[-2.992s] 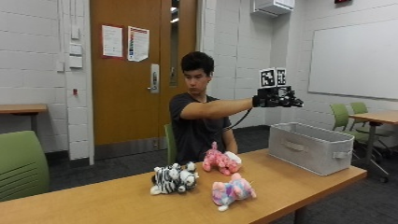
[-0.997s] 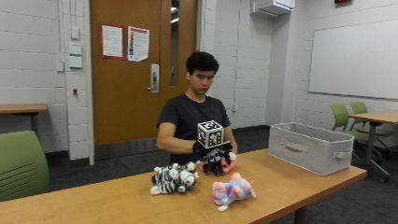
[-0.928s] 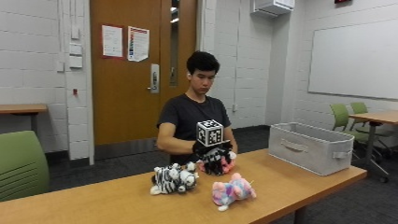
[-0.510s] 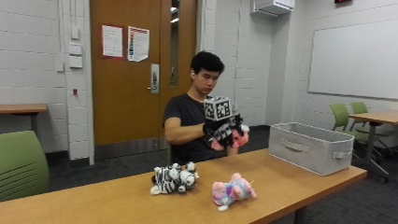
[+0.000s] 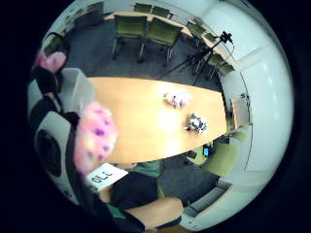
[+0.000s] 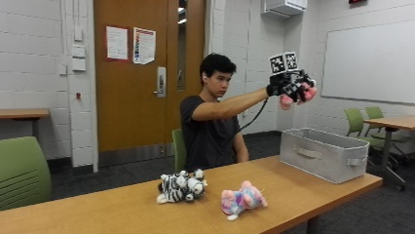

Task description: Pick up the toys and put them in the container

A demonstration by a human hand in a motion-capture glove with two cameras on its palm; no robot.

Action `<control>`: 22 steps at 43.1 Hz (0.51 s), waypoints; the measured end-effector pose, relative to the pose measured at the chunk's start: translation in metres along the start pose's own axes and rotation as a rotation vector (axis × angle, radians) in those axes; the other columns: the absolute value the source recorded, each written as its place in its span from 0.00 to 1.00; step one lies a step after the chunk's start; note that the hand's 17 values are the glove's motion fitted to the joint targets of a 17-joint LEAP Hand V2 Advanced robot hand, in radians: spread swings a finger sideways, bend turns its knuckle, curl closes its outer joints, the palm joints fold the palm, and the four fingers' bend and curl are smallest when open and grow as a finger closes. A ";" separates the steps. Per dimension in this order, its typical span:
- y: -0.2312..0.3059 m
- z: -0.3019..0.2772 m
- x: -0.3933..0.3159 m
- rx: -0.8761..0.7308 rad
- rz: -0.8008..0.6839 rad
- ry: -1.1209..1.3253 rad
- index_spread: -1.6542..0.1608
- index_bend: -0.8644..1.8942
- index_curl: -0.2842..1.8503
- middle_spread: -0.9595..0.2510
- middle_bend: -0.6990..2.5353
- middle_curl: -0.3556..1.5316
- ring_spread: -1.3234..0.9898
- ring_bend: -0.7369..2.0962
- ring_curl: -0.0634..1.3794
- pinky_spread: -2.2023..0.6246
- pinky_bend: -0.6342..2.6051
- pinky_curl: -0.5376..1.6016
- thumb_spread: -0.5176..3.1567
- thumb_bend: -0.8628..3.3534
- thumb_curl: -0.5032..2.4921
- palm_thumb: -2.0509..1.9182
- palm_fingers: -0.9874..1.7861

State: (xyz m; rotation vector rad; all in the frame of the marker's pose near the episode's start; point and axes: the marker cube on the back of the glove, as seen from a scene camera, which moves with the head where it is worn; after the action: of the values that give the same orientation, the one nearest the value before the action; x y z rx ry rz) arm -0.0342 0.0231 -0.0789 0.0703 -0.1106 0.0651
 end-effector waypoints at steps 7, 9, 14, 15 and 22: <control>-0.014 0.014 -0.076 -0.035 -0.270 -0.030 0.72 0.32 0.12 0.46 0.42 0.50 0.41 0.77 0.41 0.61 0.55 0.45 0.42 0.26 0.37 0.69 0.65; -0.030 0.023 -0.074 -0.057 -0.226 -0.023 0.72 0.32 0.12 0.45 0.43 0.51 0.41 0.77 0.41 0.61 0.56 0.45 0.42 0.25 0.37 0.69 0.65; -0.031 0.043 -0.115 -0.085 -0.163 -0.028 0.72 0.32 0.12 0.45 0.43 0.51 0.41 0.78 0.41 0.61 0.56 0.45 0.42 0.25 0.38 0.69 0.65; -0.033 0.047 -0.117 -0.086 -0.188 -0.036 0.72 0.32 0.12 0.45 0.43 0.51 0.41 0.78 0.41 0.61 0.56 0.45 0.42 0.25 0.38 0.69 0.65; -0.053 0.079 -0.102 -0.145 -0.171 0.022 0.72 0.32 0.12 0.45 0.43 0.52 0.41 0.79 0.40 0.61 0.57 0.45 0.41 0.25 0.39 0.70 0.64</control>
State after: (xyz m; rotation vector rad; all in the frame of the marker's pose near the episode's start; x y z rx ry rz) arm -0.1402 -0.0413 -0.0160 -0.0661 -0.0864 -0.1130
